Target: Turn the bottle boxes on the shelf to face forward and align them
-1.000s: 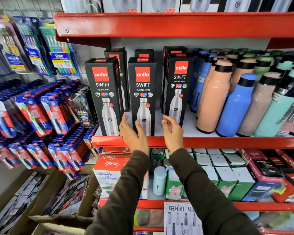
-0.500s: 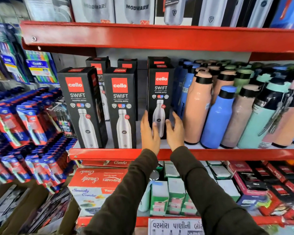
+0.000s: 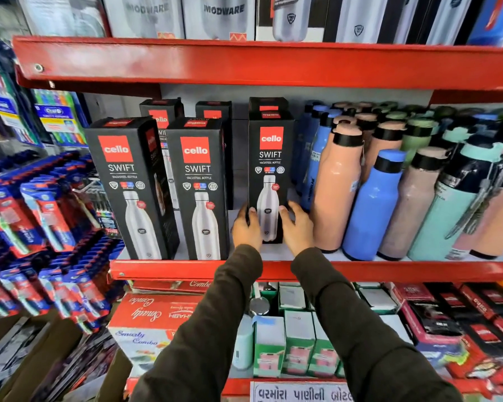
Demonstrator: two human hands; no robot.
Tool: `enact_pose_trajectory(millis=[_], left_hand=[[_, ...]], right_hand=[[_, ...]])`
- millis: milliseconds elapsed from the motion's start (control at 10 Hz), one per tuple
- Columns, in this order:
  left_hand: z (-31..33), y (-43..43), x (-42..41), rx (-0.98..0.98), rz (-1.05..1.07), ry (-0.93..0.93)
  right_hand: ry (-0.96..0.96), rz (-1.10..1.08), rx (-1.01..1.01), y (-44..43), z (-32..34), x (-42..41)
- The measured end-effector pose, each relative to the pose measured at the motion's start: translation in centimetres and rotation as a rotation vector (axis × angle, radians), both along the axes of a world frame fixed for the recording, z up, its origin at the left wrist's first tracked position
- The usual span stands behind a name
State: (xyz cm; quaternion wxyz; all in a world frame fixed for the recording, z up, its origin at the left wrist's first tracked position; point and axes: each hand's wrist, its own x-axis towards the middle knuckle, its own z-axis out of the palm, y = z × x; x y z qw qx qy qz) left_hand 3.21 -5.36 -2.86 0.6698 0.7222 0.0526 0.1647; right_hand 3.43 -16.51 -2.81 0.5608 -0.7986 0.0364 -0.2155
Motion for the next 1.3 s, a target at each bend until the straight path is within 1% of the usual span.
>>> enact_pose_trajectory(millis=[400,600,800,1000,1100,1200,1300], left_hand=[[-0.6,0.8,-3.5,0.047,0.068,-0.023],[-0.6,1.1,-5.8,0.043,0.041,-0.061],[-0.5,1.4,-7.5,0.031,0.015,-0.071],[-0.3,1.5,-8.2,0.021,-0.014,-0.042],[0.0,1.6,-8.5,0.013,0.001,-0.025],[0.1,1.3,-9.8,-0.033,0.019,-0.189],[2.1,1.8,-11.0,0.122,0.099,-0.495]], right_hand=[[-0.045,0.003,0.032,0.5,-0.8,-3.5],[-0.070,0.002,0.002,0.4,-0.8,-5.5],[-0.084,0.018,0.027,0.3,-1.1,-7.2],[-0.073,0.035,0.015,0.3,-0.8,-7.8],[-0.036,0.058,-0.003,0.3,-0.5,-8.4],[-0.092,0.073,0.039,-0.5,0.1,-9.5],[-0.298,-0.037,0.144,-2.8,2.7,-12.0]])
